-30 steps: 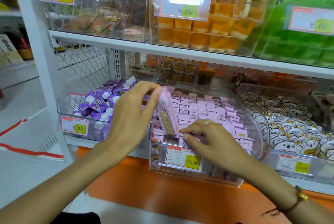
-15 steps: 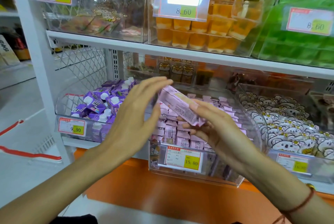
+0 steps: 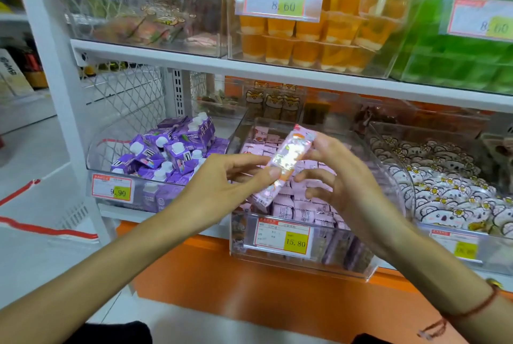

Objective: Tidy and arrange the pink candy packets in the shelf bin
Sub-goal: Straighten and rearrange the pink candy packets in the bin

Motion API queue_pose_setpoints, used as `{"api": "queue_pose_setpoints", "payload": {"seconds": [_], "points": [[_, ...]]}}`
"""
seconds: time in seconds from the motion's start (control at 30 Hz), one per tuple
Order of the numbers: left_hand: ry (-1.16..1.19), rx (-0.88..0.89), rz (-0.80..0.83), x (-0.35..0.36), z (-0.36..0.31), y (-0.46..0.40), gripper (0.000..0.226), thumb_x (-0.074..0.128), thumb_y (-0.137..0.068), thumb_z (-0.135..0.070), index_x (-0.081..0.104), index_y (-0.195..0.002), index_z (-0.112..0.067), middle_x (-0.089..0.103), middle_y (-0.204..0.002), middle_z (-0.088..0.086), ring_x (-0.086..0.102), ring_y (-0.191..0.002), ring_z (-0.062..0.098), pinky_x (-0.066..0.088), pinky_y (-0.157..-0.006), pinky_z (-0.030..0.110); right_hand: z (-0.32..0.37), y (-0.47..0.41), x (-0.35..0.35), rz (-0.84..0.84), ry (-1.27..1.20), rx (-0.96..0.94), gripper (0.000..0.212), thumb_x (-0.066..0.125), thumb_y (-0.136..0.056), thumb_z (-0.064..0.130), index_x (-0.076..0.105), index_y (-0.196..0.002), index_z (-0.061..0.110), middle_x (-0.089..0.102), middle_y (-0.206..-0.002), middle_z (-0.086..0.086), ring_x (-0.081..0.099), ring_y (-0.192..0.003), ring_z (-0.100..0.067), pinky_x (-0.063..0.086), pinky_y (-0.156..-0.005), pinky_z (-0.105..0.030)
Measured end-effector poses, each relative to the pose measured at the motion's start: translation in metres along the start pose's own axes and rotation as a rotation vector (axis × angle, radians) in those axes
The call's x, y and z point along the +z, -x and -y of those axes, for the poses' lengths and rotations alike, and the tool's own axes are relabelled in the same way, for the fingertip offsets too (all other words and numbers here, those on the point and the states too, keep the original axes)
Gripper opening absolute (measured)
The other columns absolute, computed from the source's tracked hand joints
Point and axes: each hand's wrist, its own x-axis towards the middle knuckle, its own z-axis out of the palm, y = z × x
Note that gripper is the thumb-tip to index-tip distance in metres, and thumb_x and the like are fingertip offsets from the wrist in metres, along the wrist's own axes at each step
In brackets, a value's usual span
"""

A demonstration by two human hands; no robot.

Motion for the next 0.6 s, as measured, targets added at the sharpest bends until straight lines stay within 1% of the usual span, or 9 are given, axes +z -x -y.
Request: {"api": "queue_pose_setpoints", "payload": {"seconds": [0.07,0.17,0.23,0.27,0.33,0.4,0.47,0.53,0.6], "points": [[-0.022,-0.004,0.022,0.001,0.002,0.000,0.038,0.068,-0.062,-0.052,0.068,-0.097,-0.038,0.073,-0.086,-0.015,0.065,-0.079,-0.006,0.047,-0.069,0.007,-0.005,0.000,0.002,-0.021,0.097,-0.064,0.053,0.066,-0.076,0.047,0.056,-0.122,0.023,0.068,-0.094,0.001,0.065,-0.078,-0.013,0.052,-0.066,-0.024],[-0.050,0.017,0.048,0.004,0.002,0.001,0.038,0.070,-0.065,-0.046,0.066,-0.102,-0.038,0.071,-0.093,-0.009,0.065,-0.087,-0.005,0.047,-0.075,0.006,-0.011,0.000,0.002,-0.085,0.190,-0.187,0.052,0.064,-0.077,0.038,0.051,-0.124,0.022,0.066,-0.101,-0.010,0.066,-0.087,-0.020,0.055,-0.081,-0.032],[-0.181,0.077,0.055,0.000,0.003,0.002,0.042,0.067,-0.070,-0.047,0.062,-0.112,-0.040,0.068,-0.104,-0.017,0.062,-0.097,-0.006,0.048,-0.080,0.010,-0.015,-0.001,0.002,-0.094,0.181,-0.252,0.047,0.062,-0.079,0.036,0.048,-0.124,0.028,0.068,-0.100,-0.004,0.066,-0.092,-0.020,0.054,-0.086,-0.030],[-0.272,0.112,0.046,-0.003,0.003,0.002,0.046,0.066,-0.072,-0.049,0.060,-0.117,-0.042,0.065,-0.111,-0.023,0.059,-0.103,-0.005,0.048,-0.086,0.014,-0.017,-0.002,0.002,-0.092,0.155,-0.255,0.045,0.061,-0.082,0.035,0.046,-0.124,0.030,0.070,-0.098,0.000,0.067,-0.092,-0.017,0.054,-0.086,-0.027],[-0.377,0.152,0.006,-0.010,0.006,0.002,0.053,0.067,-0.074,-0.049,0.054,-0.126,-0.044,0.059,-0.119,-0.025,0.055,-0.111,-0.003,0.047,-0.094,0.024,-0.025,-0.004,0.004,-0.095,0.144,-0.228,0.039,0.059,-0.088,0.028,0.043,-0.124,0.030,0.071,-0.094,0.001,0.068,-0.091,-0.012,0.053,-0.084,-0.021],[-0.408,0.175,-0.008,-0.014,0.010,0.003,0.055,0.069,-0.078,-0.044,0.050,-0.129,-0.042,0.057,-0.122,-0.024,0.053,-0.113,-0.002,0.047,-0.096,0.030,-0.031,-0.006,0.005,-0.083,0.286,-0.247,0.030,0.056,-0.092,0.025,0.043,-0.119,0.030,0.067,-0.085,0.011,0.067,-0.086,-0.006,0.051,-0.080,-0.017],[-0.442,0.187,0.002,-0.015,0.014,0.004,0.052,0.068,-0.082,-0.038,0.049,-0.131,-0.041,0.056,-0.123,-0.025,0.053,-0.113,-0.004,0.048,-0.096,0.032,-0.033,-0.007,0.004,-0.048,0.472,-0.284,0.025,0.055,-0.093,0.027,0.046,-0.116,0.028,0.062,-0.080,0.017,0.063,-0.082,-0.001,0.047,-0.074,-0.013],[-0.444,0.204,0.015,-0.014,0.018,0.005,0.051,0.068,-0.084,-0.033,0.049,-0.132,-0.040,0.055,-0.125,-0.025,0.054,-0.112,-0.003,0.048,-0.096,0.034,-0.029,-0.007,0.002,-0.024,0.605,-0.343,0.024,0.055,-0.093,0.028,0.047,-0.116,0.027,0.062,-0.086,0.010,0.061,-0.084,0.001,0.047,-0.072,-0.012],[-0.418,0.209,0.042,-0.011,0.021,0.005,0.049,0.068,-0.085,-0.032,0.050,-0.130,-0.041,0.057,-0.124,-0.024,0.056,-0.109,-0.003,0.050,-0.093,0.031,-0.025,-0.006,-0.002,-0.027,0.722,-0.431,0.023,0.056,-0.093,0.027,0.047,-0.114,0.029,0.062,-0.092,0.011,0.060,-0.088,0.003,0.048,-0.074,-0.013]]}}
